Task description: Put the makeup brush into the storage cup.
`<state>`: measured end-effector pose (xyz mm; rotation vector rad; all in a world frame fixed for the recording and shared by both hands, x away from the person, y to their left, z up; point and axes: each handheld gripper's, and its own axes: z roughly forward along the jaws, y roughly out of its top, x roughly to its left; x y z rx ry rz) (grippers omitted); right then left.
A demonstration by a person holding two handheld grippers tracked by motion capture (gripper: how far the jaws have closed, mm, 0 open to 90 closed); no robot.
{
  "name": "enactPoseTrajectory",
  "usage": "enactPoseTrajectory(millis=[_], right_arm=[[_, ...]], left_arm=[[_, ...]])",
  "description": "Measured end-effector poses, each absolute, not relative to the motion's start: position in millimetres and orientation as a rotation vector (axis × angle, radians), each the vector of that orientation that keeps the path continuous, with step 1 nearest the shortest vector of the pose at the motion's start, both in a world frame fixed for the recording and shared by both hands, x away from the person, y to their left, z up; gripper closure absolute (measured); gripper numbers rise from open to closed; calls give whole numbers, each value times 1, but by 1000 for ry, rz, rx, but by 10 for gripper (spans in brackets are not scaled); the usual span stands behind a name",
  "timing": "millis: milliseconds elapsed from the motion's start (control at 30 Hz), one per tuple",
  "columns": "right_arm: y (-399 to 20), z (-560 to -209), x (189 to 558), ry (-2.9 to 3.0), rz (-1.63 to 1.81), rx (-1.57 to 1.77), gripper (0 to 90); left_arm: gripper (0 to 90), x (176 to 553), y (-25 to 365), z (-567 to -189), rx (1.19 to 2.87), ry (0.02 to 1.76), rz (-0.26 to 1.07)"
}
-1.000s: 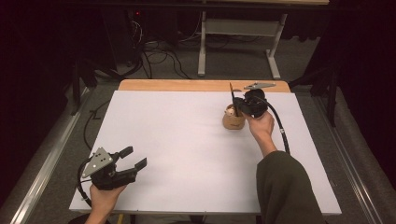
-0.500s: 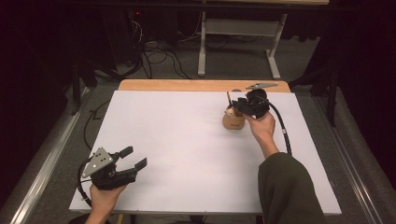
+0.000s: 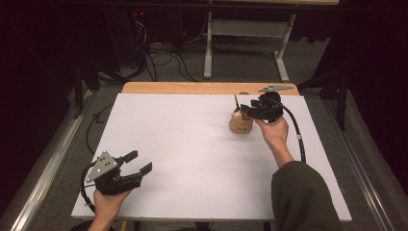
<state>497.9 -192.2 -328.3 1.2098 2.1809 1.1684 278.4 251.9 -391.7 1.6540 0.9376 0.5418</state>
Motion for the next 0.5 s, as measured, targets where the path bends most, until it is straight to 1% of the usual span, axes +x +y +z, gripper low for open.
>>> enactPoseTrajectory(millis=[267,500], right_arm=[[-191,-317,485,2189,1197,1158,489],[-196,-317,480,2171,1209,1163,486]], left_arm=[[300,279,252,-392,1654,938,541],[300,279,252,-391,1649,939,541]])
